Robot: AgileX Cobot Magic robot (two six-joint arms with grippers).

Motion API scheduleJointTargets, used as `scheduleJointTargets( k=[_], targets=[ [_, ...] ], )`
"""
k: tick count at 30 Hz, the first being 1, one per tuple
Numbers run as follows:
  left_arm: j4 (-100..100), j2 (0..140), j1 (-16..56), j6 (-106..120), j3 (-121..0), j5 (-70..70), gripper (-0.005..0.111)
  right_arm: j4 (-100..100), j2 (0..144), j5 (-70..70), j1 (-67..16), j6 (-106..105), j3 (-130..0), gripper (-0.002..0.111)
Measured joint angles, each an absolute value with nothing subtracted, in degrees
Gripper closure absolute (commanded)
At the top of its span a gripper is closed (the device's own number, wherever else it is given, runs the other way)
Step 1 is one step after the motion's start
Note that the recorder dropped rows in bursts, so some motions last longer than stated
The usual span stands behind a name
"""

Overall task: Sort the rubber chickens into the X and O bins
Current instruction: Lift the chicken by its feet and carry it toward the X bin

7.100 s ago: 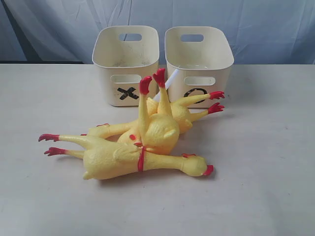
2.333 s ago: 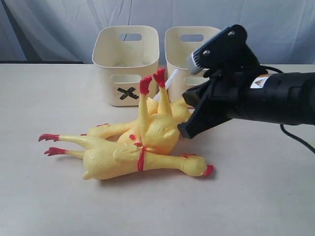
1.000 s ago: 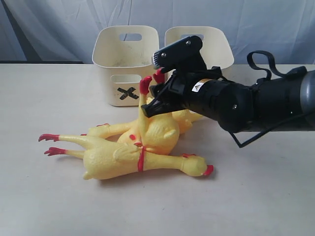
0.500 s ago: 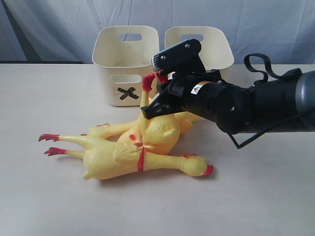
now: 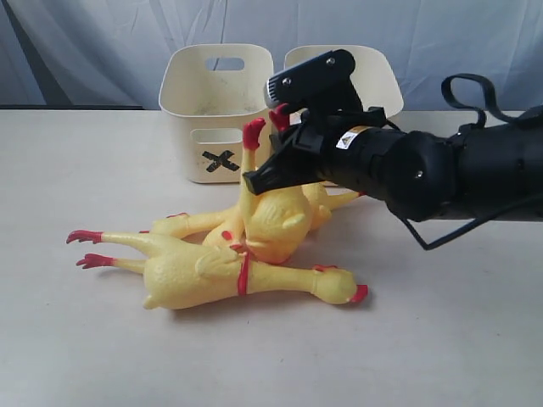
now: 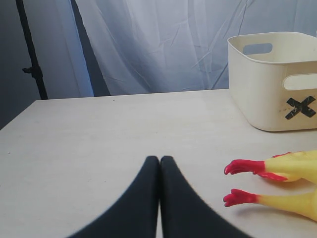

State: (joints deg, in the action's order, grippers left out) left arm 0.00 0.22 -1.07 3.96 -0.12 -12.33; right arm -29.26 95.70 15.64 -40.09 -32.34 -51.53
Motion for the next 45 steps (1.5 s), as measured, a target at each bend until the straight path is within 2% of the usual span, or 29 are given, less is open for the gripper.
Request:
scheduleJointTargets(
  k=[19, 32, 45],
  targets=[
    [0.0, 0.2, -1.1, 4.0, -0.1, -12.3, 0.106, -29.1, 81.7, 11.3, -40.1, -32.3, -51.5, 0.109],
    [0.0, 0.2, -1.1, 4.0, -0.1, -12.3, 0.106, -28.9, 77.6, 25.0, -40.1, -32.5, -51.5, 0.109],
    [0.0, 0.2, -1.1, 4.0, -0.1, -12.3, 0.106, -28.9, 78.2, 26.8, -40.1, -32.6, -51.5, 0.109]
  ],
)
